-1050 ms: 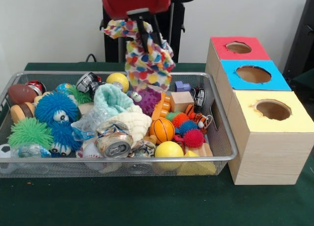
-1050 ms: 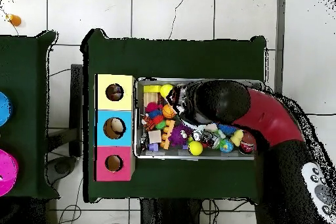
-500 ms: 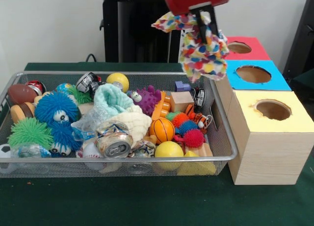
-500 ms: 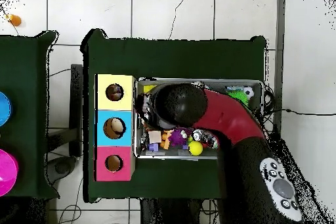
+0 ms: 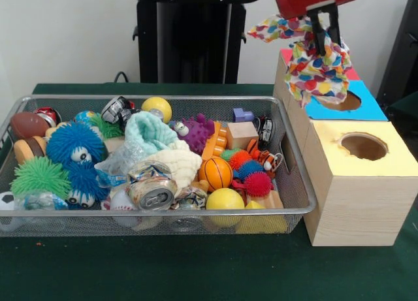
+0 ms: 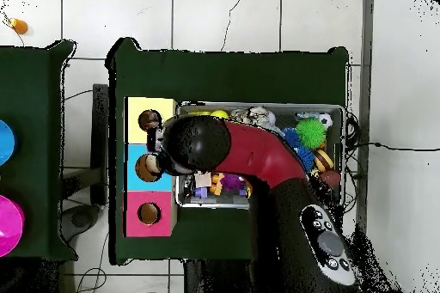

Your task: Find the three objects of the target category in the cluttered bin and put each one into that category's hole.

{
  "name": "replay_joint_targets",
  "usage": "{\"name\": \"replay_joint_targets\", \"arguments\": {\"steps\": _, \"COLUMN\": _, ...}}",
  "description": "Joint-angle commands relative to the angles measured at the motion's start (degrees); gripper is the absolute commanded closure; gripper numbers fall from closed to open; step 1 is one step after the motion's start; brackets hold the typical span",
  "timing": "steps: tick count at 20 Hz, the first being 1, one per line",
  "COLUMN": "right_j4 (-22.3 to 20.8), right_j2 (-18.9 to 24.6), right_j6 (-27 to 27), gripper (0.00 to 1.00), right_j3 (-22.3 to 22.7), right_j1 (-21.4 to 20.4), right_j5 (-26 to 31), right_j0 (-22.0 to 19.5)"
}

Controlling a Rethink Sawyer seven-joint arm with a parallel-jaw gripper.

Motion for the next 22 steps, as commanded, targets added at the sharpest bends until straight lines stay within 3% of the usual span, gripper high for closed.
{"name": "replay_joint_targets", "arguments": {"steps": 1, "right_j4": 1.5, "right_j2": -3.9, "right_j6": 15.0, "gripper": 1.0, "right_j3": 4.6, "right_j1": 1.7, "right_j5": -6.3, "right_j0": 1.7}}
{"name": "replay_joint_targets", "arguments": {"steps": 6, "right_j4": -0.2, "right_j2": -7.4, "right_j6": 16.3, "gripper": 1.0, "right_j3": 3.3, "right_j1": 3.3, "right_j5": -10.6, "right_j0": 4.9}}
{"name": "replay_joint_targets", "arguments": {"steps": 22, "right_j4": 9.0, "right_j2": -5.5, "right_j6": 16.6, "gripper": 1.0, "right_j3": 7.7, "right_j1": 5.1, "right_j5": -18.0, "right_j0": 6.5}}
